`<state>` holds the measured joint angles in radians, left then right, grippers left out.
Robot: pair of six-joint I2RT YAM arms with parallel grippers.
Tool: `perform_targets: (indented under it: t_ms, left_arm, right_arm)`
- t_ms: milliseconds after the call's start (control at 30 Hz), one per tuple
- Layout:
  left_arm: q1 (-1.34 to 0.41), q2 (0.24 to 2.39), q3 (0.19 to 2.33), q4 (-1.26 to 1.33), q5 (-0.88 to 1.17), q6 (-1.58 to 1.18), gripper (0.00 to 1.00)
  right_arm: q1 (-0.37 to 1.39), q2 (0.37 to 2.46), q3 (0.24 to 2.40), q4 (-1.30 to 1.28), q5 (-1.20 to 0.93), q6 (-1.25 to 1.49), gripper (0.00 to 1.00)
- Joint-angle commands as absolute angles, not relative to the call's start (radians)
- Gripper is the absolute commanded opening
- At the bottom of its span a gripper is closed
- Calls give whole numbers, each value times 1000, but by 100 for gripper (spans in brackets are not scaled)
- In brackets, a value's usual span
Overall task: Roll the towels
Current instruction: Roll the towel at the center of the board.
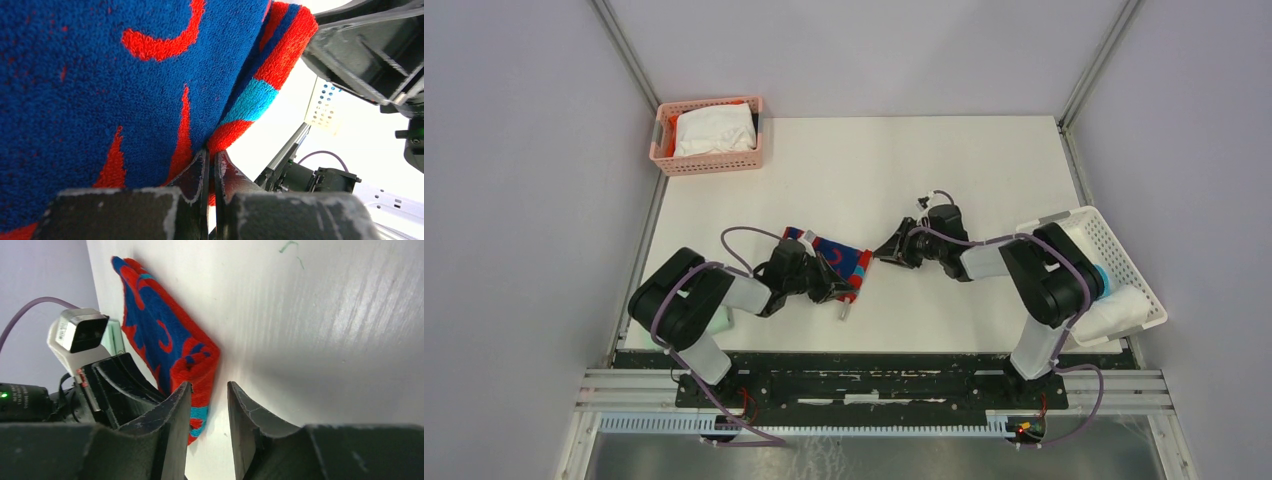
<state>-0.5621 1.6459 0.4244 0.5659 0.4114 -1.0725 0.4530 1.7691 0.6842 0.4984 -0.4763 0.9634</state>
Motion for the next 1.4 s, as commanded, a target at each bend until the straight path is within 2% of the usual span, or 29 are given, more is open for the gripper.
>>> perform_targets:
  t_ms: [0, 433, 733, 933, 1200, 1367]
  left_arm:
    - [-550, 1659, 372, 525, 361, -1134, 3]
    - [-536, 1668, 354, 532, 362, -1150, 3]
    - [-536, 1669, 355, 527, 362, -1146, 3]
    - [-536, 1667, 356, 515, 358, -1142, 3]
    - [-535, 1635, 362, 478, 346, -1119, 6]
    - [-547, 1534, 378, 360, 302, -1071, 26]
  right_arm:
    - [479, 1826, 731, 534, -524, 946, 41]
    - [500, 1898, 729, 747, -590, 1042, 49]
    - [524, 1959, 803, 618, -564, 989, 47]
    - [555, 1996, 885, 352, -485, 897, 47]
    - [622, 2007, 1015, -45, -273, 749, 29]
    - [664, 1996, 1129, -308, -82, 692, 13]
